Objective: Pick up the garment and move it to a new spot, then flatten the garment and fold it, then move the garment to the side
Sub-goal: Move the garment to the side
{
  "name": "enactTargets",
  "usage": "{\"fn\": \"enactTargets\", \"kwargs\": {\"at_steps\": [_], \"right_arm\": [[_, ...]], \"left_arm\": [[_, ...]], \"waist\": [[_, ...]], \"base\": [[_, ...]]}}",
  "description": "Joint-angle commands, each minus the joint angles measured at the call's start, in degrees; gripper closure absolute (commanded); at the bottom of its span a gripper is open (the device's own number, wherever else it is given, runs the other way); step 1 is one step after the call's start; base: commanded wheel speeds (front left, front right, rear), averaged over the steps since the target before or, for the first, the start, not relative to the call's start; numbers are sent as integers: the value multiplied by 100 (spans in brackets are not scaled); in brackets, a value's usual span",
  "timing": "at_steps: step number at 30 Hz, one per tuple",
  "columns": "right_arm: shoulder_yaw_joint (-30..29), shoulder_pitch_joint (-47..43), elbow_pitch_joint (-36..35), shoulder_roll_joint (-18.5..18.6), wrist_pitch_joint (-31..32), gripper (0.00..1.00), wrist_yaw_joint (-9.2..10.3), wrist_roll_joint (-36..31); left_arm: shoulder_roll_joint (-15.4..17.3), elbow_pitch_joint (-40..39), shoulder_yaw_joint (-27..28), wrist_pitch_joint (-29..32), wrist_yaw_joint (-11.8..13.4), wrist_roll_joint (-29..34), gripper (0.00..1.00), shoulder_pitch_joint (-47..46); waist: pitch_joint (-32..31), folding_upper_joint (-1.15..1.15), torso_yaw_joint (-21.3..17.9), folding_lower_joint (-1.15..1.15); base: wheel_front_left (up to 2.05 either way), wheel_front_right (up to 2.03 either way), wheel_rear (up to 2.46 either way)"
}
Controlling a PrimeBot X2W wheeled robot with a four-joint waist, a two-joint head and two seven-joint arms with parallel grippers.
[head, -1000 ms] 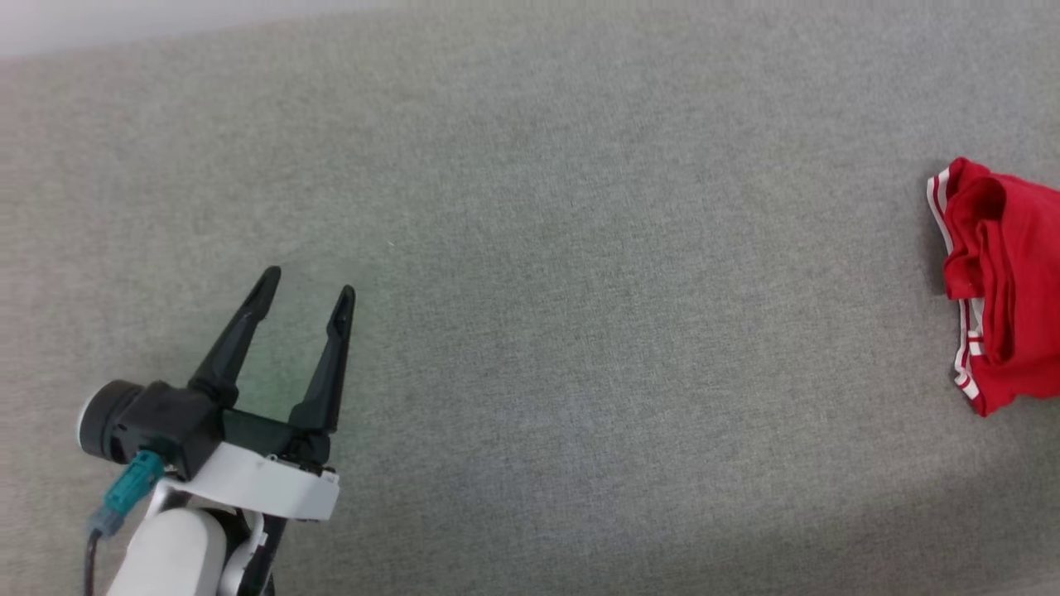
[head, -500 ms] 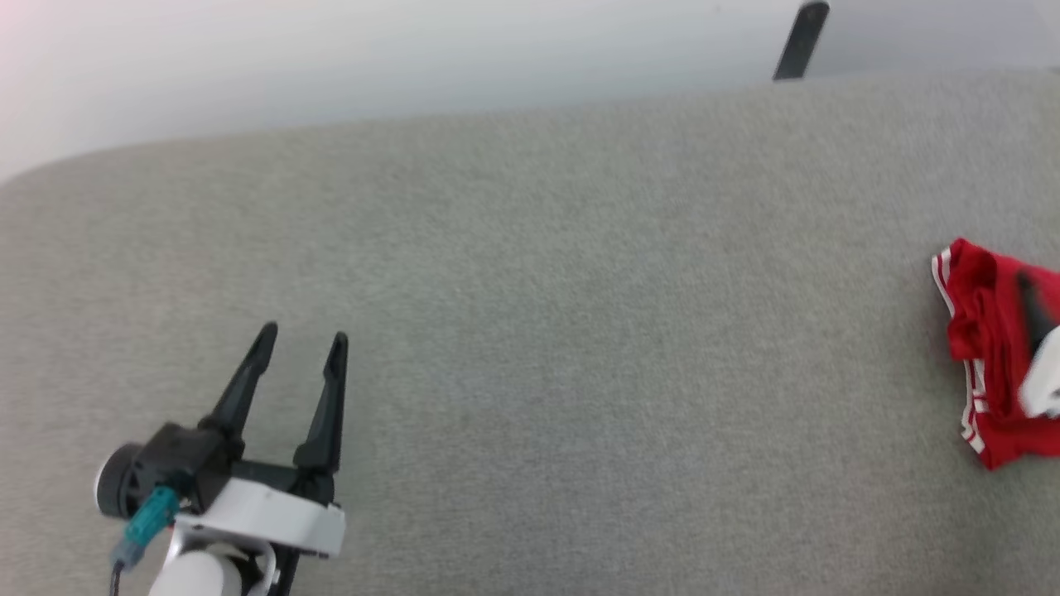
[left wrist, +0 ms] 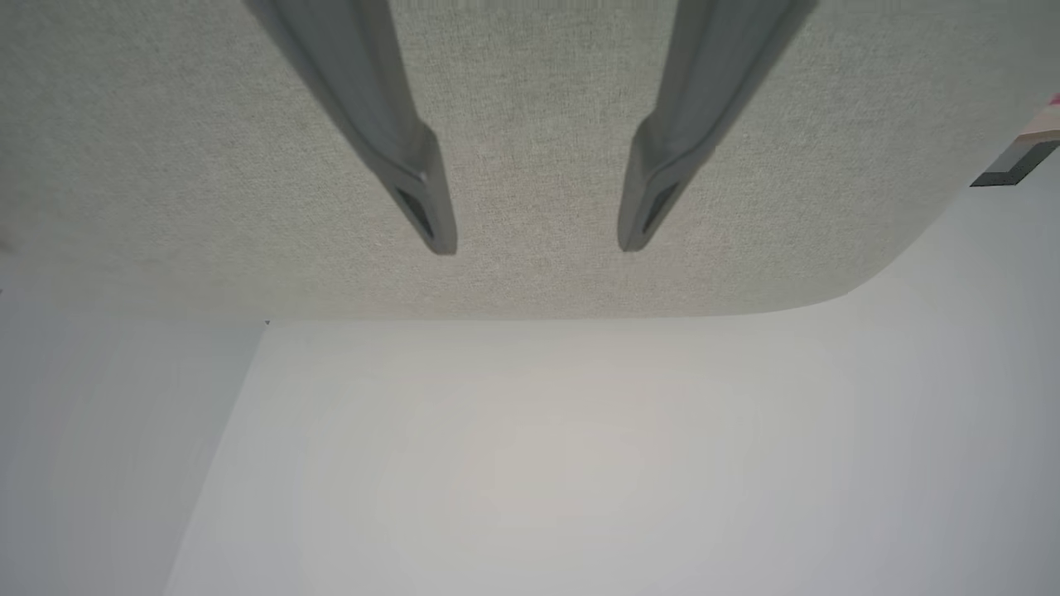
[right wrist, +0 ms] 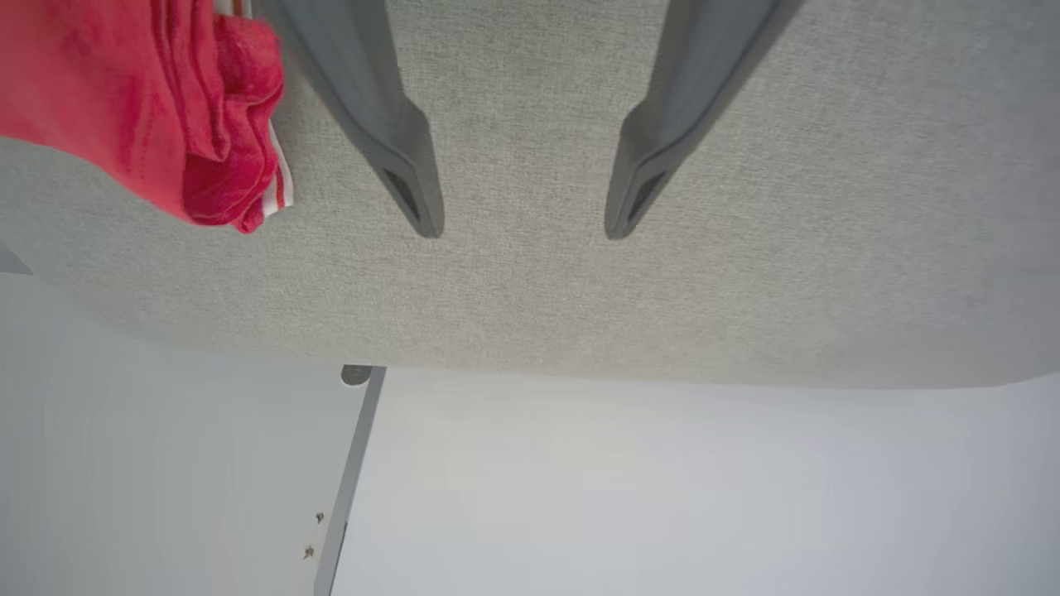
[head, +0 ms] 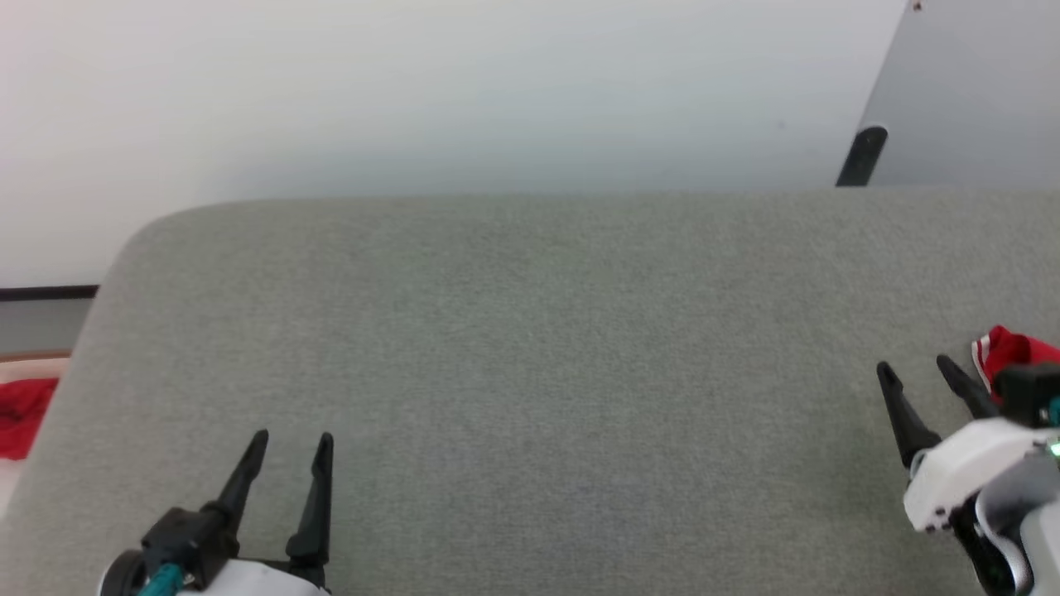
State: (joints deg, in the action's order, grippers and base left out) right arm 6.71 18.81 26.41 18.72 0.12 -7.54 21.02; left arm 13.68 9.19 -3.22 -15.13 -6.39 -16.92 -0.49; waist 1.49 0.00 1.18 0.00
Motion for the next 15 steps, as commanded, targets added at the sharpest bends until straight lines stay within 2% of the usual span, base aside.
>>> {"fn": "enactTargets", "kwargs": {"at_steps": [1,8,15], "right_arm": [[-128,-278,-160,-41,-209,0,12,-94],[-662,-1029,-773,-399,-668,0,12,-462],[-1026,-1673,-1559,-793,-632,0,12,-807]], "left_arm": [[-23,34,-11,4,-18,-27,0,93],[-22,56,29,4,-23,-46,0,177],[-21,-71,158,4,14,-68,0,368]], "waist": [[-208,0,209,0],[-320,0,306,0],[-379,0,254,0]], "base": [[0,0,0],[0,0,0],[0,0,0]]}}
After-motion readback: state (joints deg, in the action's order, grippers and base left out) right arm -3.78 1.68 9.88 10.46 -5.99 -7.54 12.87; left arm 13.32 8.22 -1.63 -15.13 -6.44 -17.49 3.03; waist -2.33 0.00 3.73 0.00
